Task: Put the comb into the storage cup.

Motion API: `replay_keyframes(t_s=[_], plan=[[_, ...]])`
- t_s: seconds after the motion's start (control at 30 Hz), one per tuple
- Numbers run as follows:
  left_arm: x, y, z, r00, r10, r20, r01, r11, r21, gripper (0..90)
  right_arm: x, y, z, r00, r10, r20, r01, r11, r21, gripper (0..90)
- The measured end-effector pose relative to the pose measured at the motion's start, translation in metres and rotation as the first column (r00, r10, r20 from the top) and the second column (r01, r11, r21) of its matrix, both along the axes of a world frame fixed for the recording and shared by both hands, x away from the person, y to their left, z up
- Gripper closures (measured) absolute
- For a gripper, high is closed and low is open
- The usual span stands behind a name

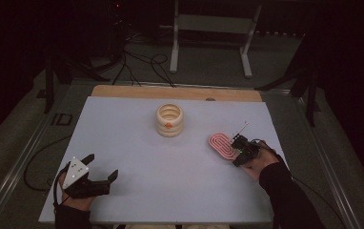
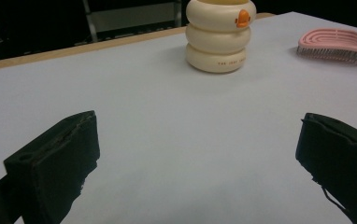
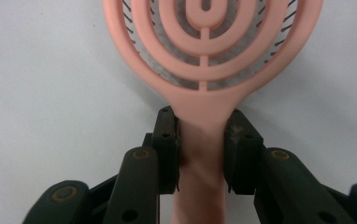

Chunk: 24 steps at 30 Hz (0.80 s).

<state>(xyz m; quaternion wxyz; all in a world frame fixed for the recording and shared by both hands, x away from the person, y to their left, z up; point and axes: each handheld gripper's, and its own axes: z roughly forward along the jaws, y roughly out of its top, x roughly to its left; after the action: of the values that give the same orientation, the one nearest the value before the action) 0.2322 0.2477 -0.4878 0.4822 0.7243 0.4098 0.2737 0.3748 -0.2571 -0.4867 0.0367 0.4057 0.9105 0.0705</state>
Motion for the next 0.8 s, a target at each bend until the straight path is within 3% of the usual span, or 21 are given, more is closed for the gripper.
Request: replay_keyframes(t_s=[0.2, 0.23, 0.4, 0.53, 0.8], plan=[[0.0, 0.0, 0.0, 1.0, 0.001, -0.001, -0.001, 1.0, 0.0, 0.6, 0.0, 0.0, 0.003, 0.9999, -0.002, 0.016, 0.002, 1.0, 0.026, 69.6], [0.0, 0.0, 0.0, 1.0, 0.0, -0.001, 0.0, 1.0, 0.001, 0.6, -0.001, -0.002, 0.007, 0.9996, -0.007, 0.028, 0.006, 0.999, 0.051, 69.6], [0.0, 0.0, 0.0, 1.0, 0.0, -0.001, 0.0, 1.0, 0.001, 0.6, -0.001, -0.004, 0.011, 0.9992, -0.017, 0.036, 0.014, 0.997, 0.082, 69.7], [0.0, 0.0, 0.0, 1.0, 0.001, -0.002, -0.001, 1.0, 0.0, 0.6, -0.002, -0.005, 0.012, 0.9987, -0.02, 0.047, 0.015, 0.996, 0.089, 69.7], [0.0, 0.0, 0.0, 1.0, 0.002, -0.003, -0.002, 1.0, 0.003, 0.6, -0.008, -0.004, 0.019, 0.9963, -0.025, 0.083, 0.011, 0.987, 0.162, 69.6]])
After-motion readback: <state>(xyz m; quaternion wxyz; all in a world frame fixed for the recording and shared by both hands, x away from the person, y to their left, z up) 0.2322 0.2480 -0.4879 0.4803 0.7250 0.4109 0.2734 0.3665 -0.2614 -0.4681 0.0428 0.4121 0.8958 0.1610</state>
